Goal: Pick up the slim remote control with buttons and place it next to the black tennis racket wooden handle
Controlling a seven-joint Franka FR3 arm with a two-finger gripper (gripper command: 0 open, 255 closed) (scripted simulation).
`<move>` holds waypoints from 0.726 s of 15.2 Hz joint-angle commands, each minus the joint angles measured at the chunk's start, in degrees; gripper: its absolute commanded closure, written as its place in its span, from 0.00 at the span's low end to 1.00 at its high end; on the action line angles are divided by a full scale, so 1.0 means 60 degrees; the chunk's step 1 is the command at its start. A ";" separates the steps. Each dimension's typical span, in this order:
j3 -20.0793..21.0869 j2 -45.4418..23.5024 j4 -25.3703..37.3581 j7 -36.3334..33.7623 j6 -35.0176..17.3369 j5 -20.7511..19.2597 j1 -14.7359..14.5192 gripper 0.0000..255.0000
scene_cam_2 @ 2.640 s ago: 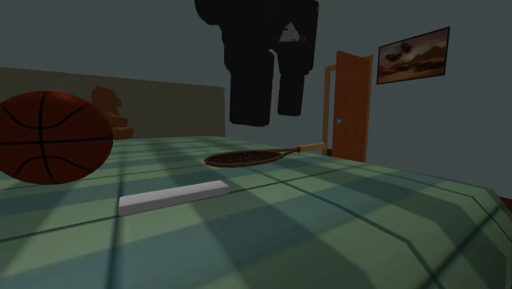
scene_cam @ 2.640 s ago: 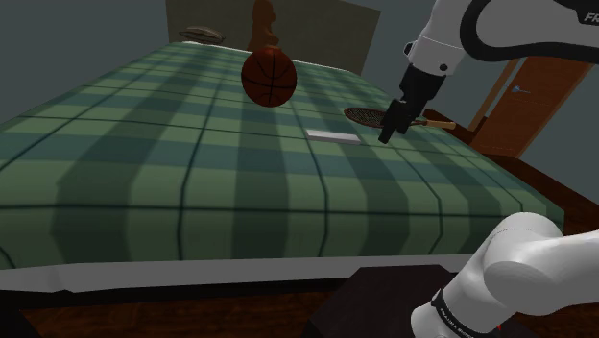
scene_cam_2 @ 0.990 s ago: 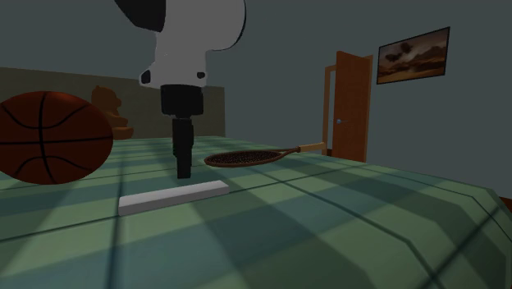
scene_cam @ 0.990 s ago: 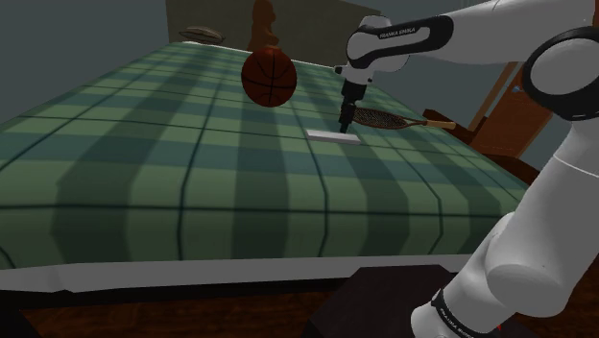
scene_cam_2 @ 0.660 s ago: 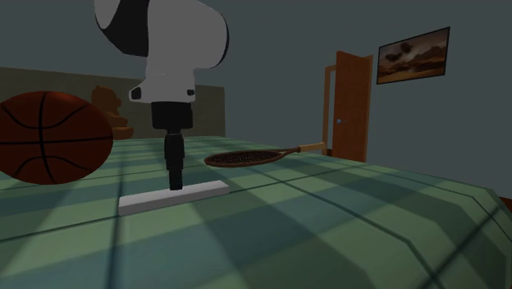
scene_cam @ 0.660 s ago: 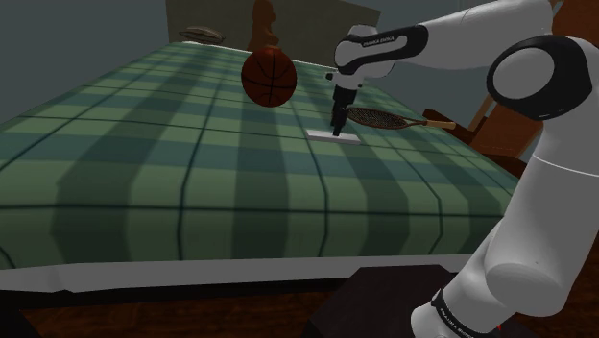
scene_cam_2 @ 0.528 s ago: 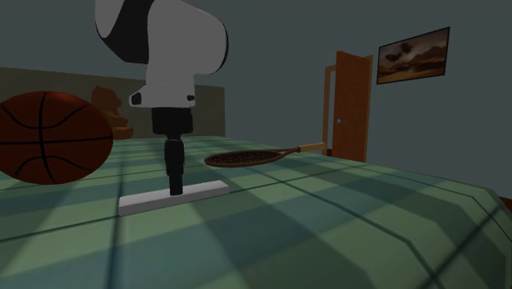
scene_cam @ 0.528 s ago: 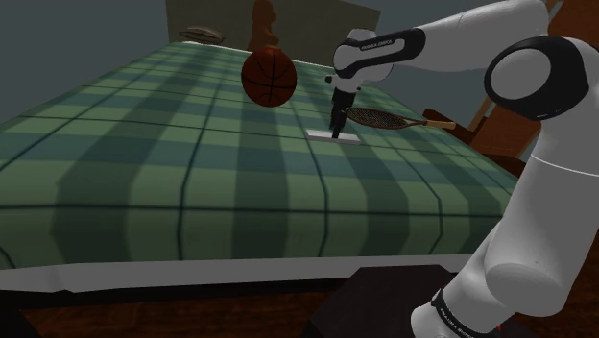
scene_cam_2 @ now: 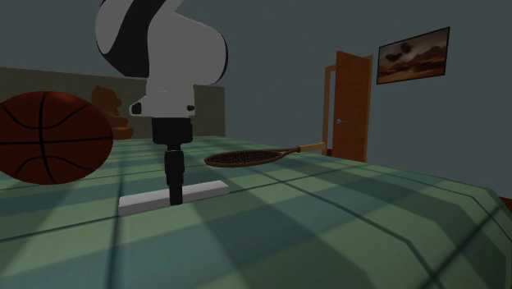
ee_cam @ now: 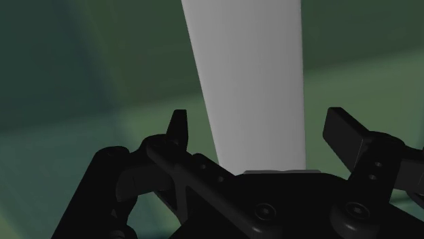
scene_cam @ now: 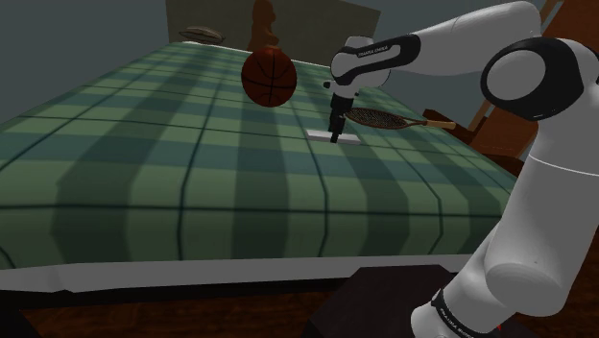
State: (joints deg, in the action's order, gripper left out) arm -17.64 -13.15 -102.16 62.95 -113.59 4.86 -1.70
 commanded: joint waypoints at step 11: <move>-0.0001 0.0000 -0.0001 0.0003 -0.0002 0.0000 0.0002 1.00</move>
State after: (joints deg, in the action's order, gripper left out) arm -17.63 -13.12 -102.14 62.97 -113.61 4.86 -1.71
